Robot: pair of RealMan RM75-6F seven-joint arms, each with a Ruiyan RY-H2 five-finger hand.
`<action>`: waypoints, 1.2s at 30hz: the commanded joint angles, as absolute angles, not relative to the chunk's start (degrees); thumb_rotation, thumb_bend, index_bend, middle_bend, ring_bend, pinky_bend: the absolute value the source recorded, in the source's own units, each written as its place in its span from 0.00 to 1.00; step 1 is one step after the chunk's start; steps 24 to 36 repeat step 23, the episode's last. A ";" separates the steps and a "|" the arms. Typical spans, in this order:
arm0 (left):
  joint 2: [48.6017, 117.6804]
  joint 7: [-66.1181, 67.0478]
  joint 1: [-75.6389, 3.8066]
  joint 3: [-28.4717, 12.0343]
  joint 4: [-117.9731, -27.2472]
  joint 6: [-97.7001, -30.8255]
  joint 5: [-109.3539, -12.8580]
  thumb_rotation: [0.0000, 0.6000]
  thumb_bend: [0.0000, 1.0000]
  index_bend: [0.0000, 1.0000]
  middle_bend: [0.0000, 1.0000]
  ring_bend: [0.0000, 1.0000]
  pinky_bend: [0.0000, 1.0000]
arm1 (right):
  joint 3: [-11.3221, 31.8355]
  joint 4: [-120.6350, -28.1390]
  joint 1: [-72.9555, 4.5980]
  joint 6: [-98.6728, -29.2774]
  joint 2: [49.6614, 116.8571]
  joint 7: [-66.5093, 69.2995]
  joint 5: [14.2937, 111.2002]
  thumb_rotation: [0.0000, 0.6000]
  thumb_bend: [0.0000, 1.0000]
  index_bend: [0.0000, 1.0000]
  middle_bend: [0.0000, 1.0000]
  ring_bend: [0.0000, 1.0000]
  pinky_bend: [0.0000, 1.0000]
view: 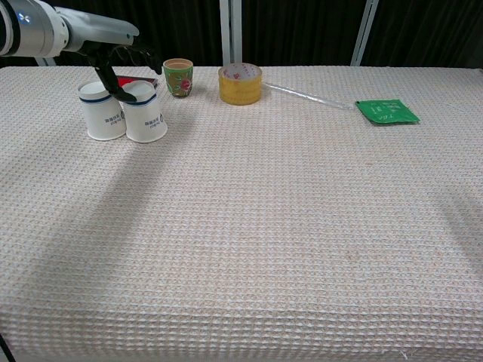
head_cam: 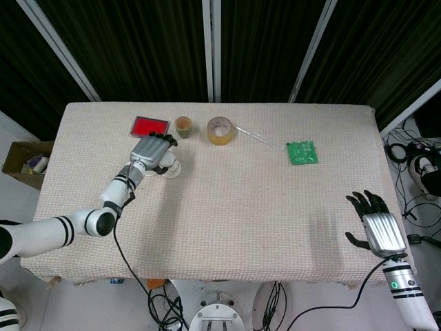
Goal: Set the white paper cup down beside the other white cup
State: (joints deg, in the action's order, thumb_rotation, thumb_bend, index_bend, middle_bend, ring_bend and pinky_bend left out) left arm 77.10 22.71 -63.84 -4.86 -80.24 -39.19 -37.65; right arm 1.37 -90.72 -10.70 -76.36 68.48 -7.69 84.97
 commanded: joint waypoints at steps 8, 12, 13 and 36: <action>62.88 12.16 -48.18 -5.22 -94.91 -60.47 -53.45 1.00 0.26 0.20 0.13 0.14 0.14 | 2.01 -92.18 -10.07 -78.13 64.93 -7.19 85.26 1.00 0.14 0.17 0.14 0.02 0.13; 61.16 11.37 -38.54 -2.01 -94.69 -73.54 -58.52 1.00 0.24 0.22 0.14 0.14 0.14 | 2.22 -93.60 -9.57 -79.21 62.39 -6.09 85.66 1.00 0.14 0.17 0.14 0.02 0.13; 61.07 10.99 -35.61 -0.91 -94.51 -77.06 -59.96 1.00 0.24 0.22 0.14 0.14 0.14 | 2.30 -93.99 -9.42 -79.45 61.66 -5.16 85.72 1.00 0.14 0.17 0.14 0.02 0.13; 63.93 7.02 -16.83 8.12 -92.31 -94.06 -73.26 1.00 0.21 0.23 0.14 0.14 0.14 | 1.64 -94.74 -9.90 -77.72 60.20 -1.53 86.88 1.00 0.15 0.17 0.14 0.02 0.13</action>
